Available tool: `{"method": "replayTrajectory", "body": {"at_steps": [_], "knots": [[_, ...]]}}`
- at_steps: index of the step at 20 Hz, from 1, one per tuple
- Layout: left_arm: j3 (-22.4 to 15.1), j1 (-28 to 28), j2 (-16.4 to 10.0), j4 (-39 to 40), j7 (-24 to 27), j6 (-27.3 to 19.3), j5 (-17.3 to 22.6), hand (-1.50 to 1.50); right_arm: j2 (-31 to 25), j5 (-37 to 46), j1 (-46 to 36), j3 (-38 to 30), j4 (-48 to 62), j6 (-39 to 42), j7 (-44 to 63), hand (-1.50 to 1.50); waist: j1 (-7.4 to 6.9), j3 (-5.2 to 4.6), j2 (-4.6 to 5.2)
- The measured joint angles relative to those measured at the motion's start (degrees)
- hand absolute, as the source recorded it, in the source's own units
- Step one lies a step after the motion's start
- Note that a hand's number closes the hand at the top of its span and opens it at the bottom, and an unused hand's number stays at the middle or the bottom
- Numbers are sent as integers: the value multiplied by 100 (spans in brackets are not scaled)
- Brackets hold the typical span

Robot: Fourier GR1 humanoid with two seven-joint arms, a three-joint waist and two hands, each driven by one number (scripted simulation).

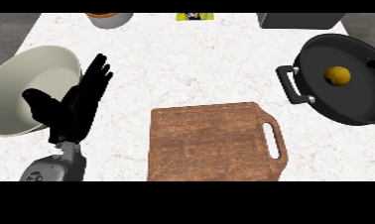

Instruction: Pick the lemon from the cutting board and place it in the pot

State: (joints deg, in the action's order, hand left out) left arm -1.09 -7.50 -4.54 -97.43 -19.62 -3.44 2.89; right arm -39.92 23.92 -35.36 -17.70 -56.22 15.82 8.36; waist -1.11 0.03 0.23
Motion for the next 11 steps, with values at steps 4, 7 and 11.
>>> {"method": "replayTrajectory", "body": {"at_steps": [4,7,11], "knots": [[6,-31,39,81,53,-35,-37,0,265,-395,-238,-341,239,-141,-38,-150,38,1,-4],[32,68,1,-52,-1,8,21,0,312,-662,-334,-773,296,-558,-293,-150,38,4,-9],[64,30,-3,26,73,23,18,0,232,-934,-421,-1275,476,-1024,-631,-150,59,2,-6]]}}
